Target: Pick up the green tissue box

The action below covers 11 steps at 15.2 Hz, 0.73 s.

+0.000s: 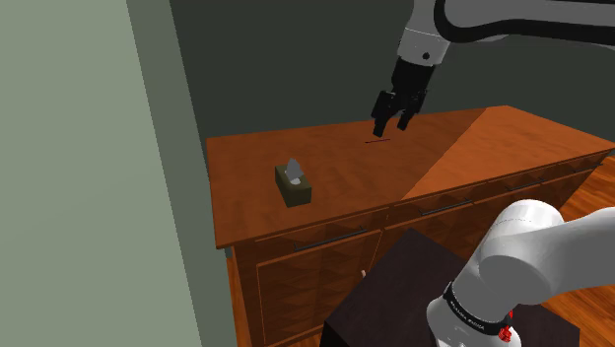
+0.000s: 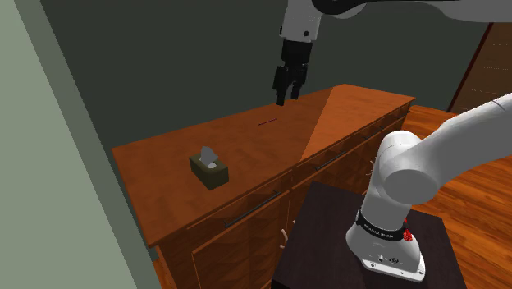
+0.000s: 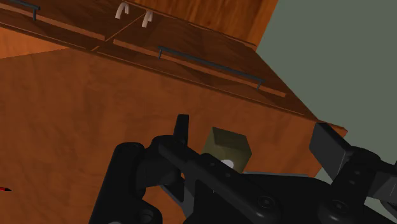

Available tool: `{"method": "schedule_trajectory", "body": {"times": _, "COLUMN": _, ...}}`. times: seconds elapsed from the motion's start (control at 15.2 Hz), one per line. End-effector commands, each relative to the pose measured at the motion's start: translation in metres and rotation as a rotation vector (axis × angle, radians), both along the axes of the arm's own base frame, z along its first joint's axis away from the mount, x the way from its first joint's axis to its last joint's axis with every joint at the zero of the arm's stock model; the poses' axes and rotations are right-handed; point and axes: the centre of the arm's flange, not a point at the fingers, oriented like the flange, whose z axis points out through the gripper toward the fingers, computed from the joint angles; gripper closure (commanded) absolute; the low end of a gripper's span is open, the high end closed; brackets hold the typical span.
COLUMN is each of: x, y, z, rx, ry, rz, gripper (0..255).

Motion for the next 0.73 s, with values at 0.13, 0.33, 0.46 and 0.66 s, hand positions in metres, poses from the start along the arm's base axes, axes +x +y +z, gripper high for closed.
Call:
{"method": "schedule_trajectory", "body": {"times": 0.13, "x": 0.019, "y": -0.014, "z": -0.016, "rx": 0.022, "ry": -0.001, "rz": 0.050, "gripper": 0}}
{"method": "schedule_trajectory", "body": {"times": 0.33, "x": 0.049, "y": -0.032, "z": -0.040, "rx": 0.055, "ry": -0.002, "rz": 0.124, "gripper": 0}}
{"method": "schedule_trajectory", "body": {"times": 0.46, "x": 0.070, "y": -0.043, "z": -0.057, "rx": 0.077, "ry": -0.002, "rz": 0.173, "gripper": 0}}
{"method": "schedule_trajectory", "body": {"times": 0.66, "x": 0.102, "y": -0.056, "z": -0.082, "rx": 0.110, "ry": -0.003, "rz": 0.248, "gripper": 0}}
